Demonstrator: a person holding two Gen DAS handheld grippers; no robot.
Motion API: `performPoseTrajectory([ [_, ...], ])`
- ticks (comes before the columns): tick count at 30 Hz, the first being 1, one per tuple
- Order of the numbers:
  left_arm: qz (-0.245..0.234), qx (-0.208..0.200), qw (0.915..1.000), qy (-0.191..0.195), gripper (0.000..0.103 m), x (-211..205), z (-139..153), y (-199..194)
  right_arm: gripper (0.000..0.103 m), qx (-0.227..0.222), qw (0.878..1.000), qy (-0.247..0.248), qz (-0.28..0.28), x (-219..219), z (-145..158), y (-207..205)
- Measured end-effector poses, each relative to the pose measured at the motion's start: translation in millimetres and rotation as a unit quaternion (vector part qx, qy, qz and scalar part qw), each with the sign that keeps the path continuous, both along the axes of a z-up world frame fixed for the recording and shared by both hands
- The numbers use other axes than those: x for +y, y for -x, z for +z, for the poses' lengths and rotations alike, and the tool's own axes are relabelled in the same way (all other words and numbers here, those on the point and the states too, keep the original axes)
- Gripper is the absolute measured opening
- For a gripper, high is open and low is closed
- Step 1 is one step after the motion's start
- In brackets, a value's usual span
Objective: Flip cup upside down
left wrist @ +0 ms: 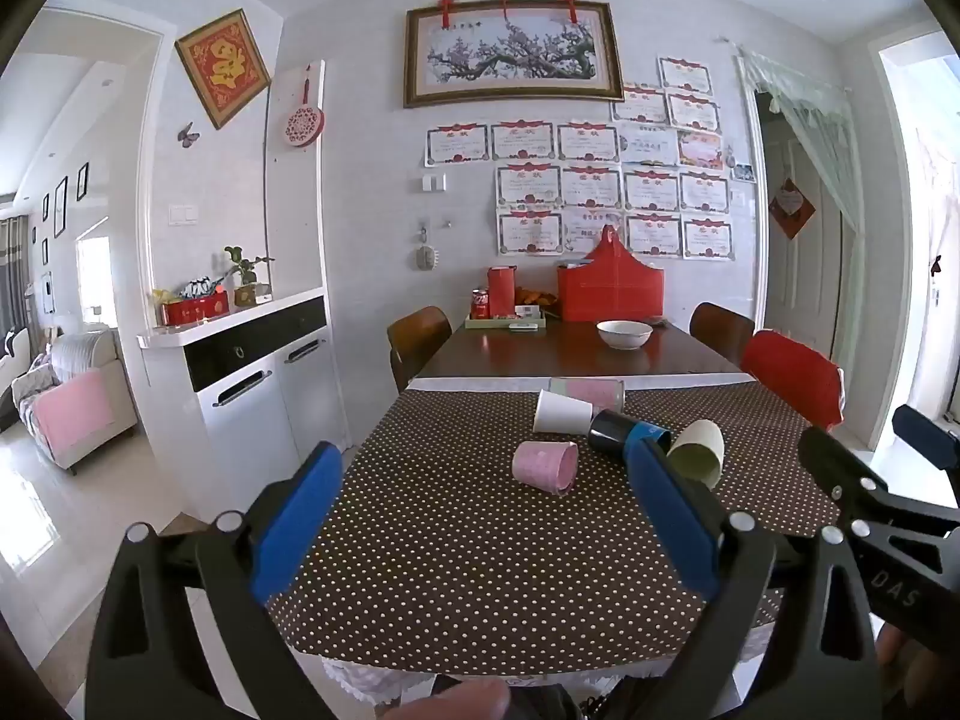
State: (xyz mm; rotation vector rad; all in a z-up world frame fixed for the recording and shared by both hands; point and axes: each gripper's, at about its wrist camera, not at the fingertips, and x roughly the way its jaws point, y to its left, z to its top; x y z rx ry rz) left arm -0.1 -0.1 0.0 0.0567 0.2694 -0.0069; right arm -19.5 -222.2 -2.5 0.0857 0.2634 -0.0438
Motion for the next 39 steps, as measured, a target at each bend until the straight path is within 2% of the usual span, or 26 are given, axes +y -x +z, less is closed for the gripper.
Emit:
performPoseTrajectory([
  [31,0.001,-0.002,1.0,0.002,0.095,1,0,0,0.097,-0.009,1.0,0.001,-0.002,-1,3,2],
  [39,0.001,-0.002,1.0,0.002,0.095,1,0,0,0.097,-0.013,1.0,-0.001,-0.003,-5,18,4],
])
